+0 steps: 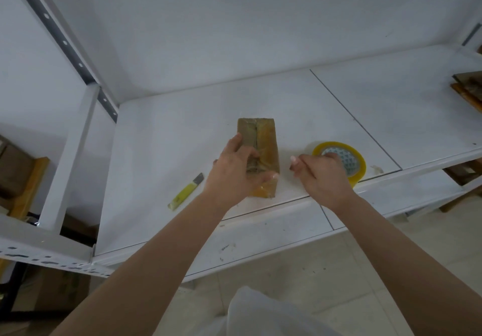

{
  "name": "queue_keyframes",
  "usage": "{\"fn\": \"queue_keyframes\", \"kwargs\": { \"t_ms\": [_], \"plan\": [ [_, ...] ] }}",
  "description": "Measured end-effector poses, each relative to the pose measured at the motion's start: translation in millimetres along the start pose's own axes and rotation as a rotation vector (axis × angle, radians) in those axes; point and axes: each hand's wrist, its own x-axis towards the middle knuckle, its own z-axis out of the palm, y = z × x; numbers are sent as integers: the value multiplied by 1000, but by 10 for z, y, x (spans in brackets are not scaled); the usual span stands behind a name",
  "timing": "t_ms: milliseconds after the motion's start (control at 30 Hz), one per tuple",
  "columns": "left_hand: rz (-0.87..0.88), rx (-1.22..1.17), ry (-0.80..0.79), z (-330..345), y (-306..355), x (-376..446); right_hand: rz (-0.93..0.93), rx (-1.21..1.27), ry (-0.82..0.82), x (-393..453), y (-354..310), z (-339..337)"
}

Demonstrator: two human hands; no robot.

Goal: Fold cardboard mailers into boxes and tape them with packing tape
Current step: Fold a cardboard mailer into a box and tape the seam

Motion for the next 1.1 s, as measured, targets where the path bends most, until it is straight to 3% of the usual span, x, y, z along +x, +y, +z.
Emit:
{"fn": "queue_keyframes", "kwargs": {
  "t_ms": [133,300,400,567,667,767,833,967,1100],
  "plan": [
    [-171,225,116,199,306,94,57,118,110,41,106,-90],
    [-289,262,1,238,430,180,34,64,122,74,51,-173],
    [-130,201,-63,2,361,162,-50,-19,59,128,42,-260],
    [324,548,-117,-464,238,92,-277,-199,-128,277,-159,-430],
    [435,595,-53,-622,181,115,-297,-213,-109,324,-331,-434],
    [309,429,237,-637,110,80,-43,-71,13,341,-440,-417],
    [160,86,353,-556,90,23,91,-55,45,314,-481,-369],
    [-110,-476,73,-315,147,-70,178,-9,20,225,-554,-262],
    [-152,-537,51,-192,97,-80,138,203,-33,184,-503,-234]
  ]
}}
